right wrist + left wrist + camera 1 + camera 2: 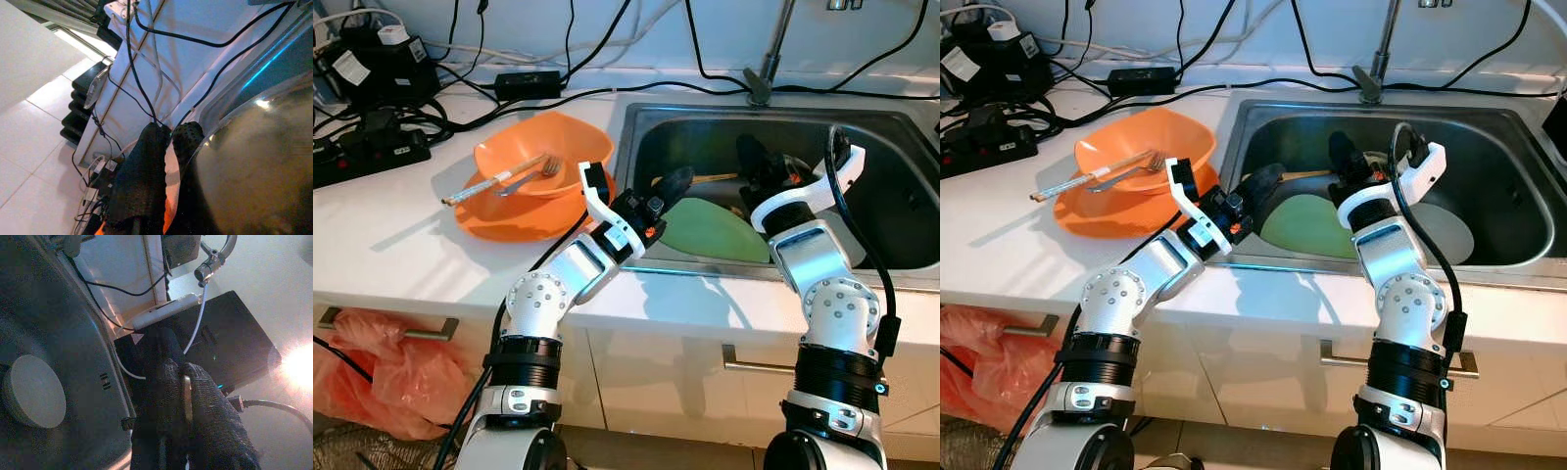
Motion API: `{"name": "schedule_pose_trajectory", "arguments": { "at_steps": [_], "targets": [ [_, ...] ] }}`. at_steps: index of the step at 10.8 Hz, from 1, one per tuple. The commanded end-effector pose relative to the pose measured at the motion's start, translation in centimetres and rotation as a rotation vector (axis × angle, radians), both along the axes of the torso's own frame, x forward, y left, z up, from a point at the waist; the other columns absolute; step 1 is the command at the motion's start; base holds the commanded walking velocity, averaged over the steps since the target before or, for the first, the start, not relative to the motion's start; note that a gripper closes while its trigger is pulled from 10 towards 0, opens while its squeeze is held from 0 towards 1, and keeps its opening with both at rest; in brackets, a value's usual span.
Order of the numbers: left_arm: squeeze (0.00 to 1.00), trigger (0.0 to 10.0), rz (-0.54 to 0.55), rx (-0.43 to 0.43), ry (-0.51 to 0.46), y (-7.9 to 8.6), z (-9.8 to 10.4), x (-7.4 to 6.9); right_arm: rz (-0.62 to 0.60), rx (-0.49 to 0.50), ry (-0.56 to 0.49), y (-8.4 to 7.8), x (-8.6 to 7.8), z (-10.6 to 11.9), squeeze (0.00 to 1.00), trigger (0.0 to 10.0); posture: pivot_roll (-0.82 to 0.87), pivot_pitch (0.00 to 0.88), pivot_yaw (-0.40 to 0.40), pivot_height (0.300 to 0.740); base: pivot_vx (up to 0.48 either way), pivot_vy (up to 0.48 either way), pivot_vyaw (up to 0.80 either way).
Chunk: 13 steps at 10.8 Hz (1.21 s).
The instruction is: Kitchen organization
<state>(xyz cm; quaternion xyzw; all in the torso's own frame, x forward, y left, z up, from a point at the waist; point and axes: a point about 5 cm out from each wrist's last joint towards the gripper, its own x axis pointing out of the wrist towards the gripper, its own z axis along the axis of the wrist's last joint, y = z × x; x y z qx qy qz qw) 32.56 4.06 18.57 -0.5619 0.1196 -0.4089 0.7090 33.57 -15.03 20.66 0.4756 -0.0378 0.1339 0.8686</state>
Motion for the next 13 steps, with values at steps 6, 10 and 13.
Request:
{"name": "schedule_pose_trajectory", "arguments": {
  "at_steps": [6, 10, 13],
  "targets": [
    [1.00, 10.0, -0.008, 0.084, 0.094, -3.0, -1.8, -0.3, -0.162, -0.129, 0.036, -1.6, 0.7, -0.1, 0.00, 0.0, 0.03, 0.050, 0.040, 0.740, 0.000, 0.000, 0.00],
    [1.00, 10.0, -0.115, 0.313, -0.140, -3.5, -1.2, -1.5, -0.231, -0.374, 0.013, -1.9, 1.0, -0.6, 0.00, 0.0, 0.04, 0.039, 0.039, 0.740, 0.000, 0.000, 0.00],
    [1.00, 10.0, -0.107, 0.623, -0.431, -3.4, -1.0, -2.0, -0.268, -0.772, -0.028, -1.8, 1.3, -1.7, 0.00, 0.0, 0.04, 0.037, 0.034, 0.740, 0.000, 0.000, 0.00]
  ]
}}
